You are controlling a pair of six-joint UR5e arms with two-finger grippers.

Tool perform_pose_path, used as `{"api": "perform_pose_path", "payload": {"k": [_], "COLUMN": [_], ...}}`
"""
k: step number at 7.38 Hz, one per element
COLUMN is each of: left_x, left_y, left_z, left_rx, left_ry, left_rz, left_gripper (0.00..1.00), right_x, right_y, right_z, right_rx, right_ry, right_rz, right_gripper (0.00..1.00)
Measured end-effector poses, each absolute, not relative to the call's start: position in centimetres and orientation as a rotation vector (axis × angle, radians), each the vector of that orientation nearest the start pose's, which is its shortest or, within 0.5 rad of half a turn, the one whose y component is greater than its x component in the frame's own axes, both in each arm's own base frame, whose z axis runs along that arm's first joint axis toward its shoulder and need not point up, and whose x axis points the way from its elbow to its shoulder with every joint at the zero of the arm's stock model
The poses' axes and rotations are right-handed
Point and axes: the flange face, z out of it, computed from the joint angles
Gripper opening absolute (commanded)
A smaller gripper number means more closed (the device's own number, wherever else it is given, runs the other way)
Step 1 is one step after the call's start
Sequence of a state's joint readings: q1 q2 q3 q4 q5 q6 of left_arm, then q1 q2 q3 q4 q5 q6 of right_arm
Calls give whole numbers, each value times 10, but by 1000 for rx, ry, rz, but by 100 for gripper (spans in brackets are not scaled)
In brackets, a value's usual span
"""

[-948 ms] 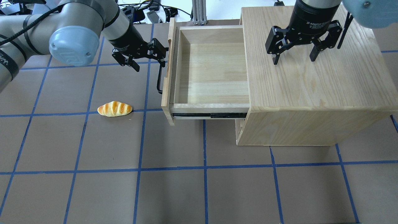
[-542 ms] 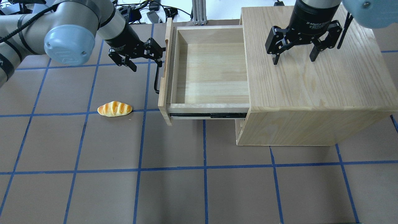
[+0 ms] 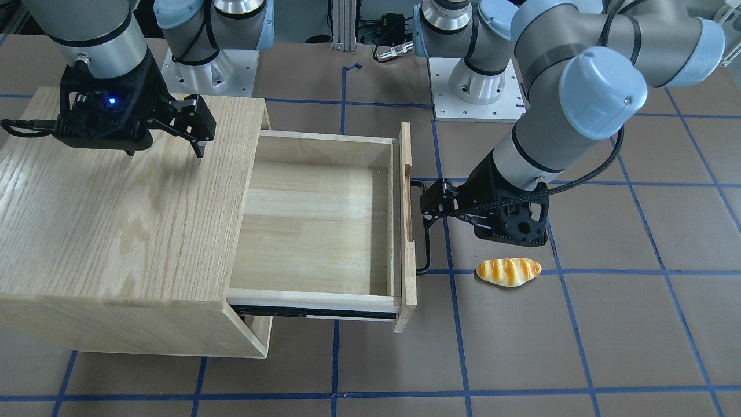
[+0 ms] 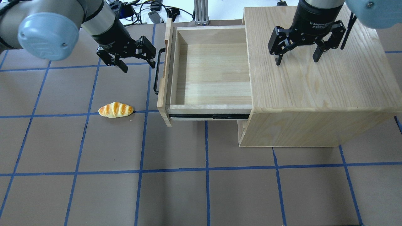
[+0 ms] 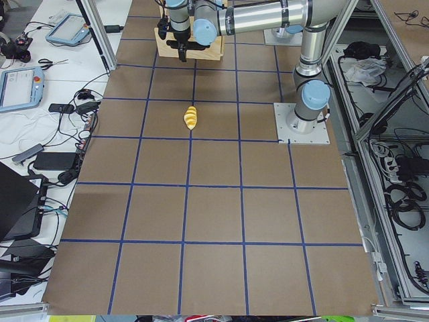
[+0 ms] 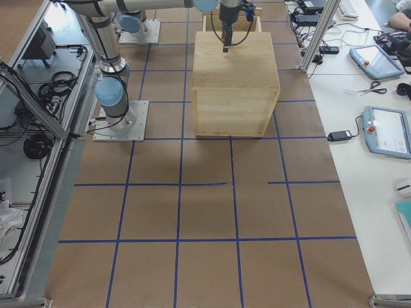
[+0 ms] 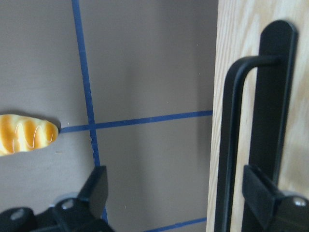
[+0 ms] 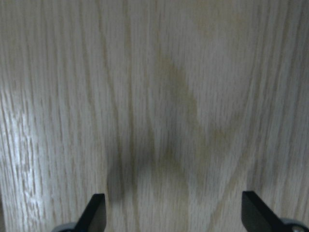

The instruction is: Open upper drawer

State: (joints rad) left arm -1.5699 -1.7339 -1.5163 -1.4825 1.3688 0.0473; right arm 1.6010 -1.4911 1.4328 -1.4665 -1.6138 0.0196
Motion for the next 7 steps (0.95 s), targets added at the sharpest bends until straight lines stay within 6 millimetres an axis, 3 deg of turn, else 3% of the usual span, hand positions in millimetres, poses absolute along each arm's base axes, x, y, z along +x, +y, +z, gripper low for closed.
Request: {"api": "perform_pose_path", "payload": {"k": [2,4,7], "left_x": [-138,-111,-102], "left_y": [-528,-510,-495], "left_z": [478,506,529], "left_rx": [119,173,167], "left_ry": [3246,3149,3098], "left_rz": [11,-29,-83], "left_gripper": [100,100,100], "right_x": [145,145,145], "right_y": [-516,-516,-516], "right_z": [505,505,505], "right_rx": [-19,-19,-20], "right_ry": [3185,3185,3185], "right_rz": [72,72,73], "right_gripper": [100,100,100]}}
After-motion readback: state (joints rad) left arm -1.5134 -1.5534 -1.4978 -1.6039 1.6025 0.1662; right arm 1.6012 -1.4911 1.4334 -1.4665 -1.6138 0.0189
